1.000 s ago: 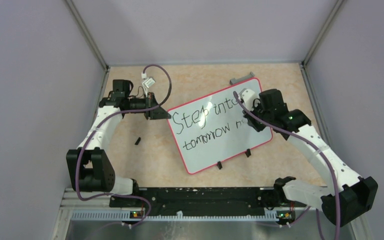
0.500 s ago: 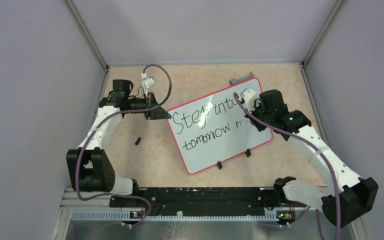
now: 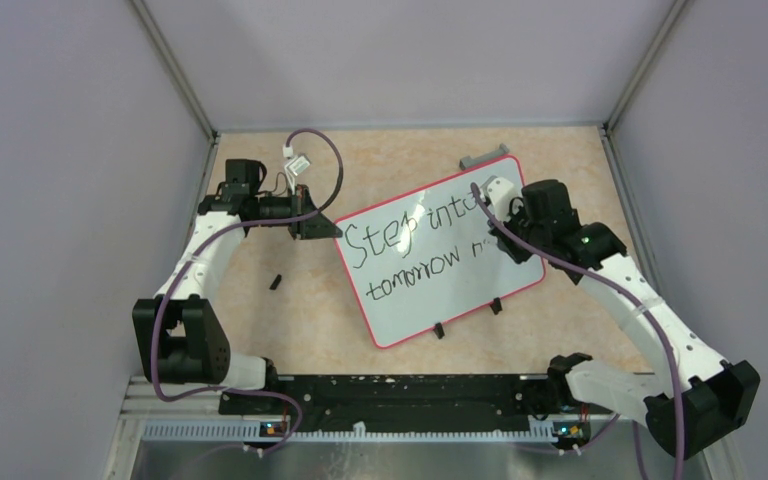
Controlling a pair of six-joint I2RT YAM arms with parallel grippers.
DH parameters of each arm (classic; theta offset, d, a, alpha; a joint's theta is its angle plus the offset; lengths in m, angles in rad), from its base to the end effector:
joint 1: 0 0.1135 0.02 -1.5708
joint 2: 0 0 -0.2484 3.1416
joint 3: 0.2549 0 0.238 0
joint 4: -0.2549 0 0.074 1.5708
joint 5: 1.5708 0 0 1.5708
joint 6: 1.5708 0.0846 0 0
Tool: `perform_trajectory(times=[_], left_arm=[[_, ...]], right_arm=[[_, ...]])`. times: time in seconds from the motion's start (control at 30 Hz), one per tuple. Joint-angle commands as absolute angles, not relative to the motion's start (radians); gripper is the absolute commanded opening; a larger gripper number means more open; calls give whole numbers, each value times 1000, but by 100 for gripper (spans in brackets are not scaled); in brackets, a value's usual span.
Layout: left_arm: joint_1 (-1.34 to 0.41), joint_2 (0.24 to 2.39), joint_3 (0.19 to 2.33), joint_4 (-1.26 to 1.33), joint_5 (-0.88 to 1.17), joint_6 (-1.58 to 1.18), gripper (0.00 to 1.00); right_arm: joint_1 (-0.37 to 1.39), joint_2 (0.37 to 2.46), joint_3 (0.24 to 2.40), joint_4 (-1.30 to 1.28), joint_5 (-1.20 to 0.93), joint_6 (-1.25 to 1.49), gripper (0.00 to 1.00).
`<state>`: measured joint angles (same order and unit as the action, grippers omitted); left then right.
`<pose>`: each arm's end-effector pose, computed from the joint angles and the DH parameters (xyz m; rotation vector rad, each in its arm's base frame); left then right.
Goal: Write a sentence on the whiteboard
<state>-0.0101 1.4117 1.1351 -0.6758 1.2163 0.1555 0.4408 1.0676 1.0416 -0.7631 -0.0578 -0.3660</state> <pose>0.2777 -0.0822 0.2694 0.6352 2.0415 -1.4007 0.2183 0.1084 0.2727 -0.9524 2.1600 0.1046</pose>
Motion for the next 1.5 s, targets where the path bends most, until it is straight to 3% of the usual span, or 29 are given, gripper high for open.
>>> perform_trajectory(times=[0.0, 1.07, 1.47], left_arm=[[-24, 1413, 1130, -678, 1186, 206, 0], [-24, 1412, 1121, -673, 1184, 207, 0], [-24, 1420, 1123, -672, 1183, 206, 0]], right_arm=[[431, 1061, 1073, -716, -72, -351, 0], [431, 1073, 978, -734, -103, -379, 0], [431, 1060, 1007, -716, 50, -403, 0]])
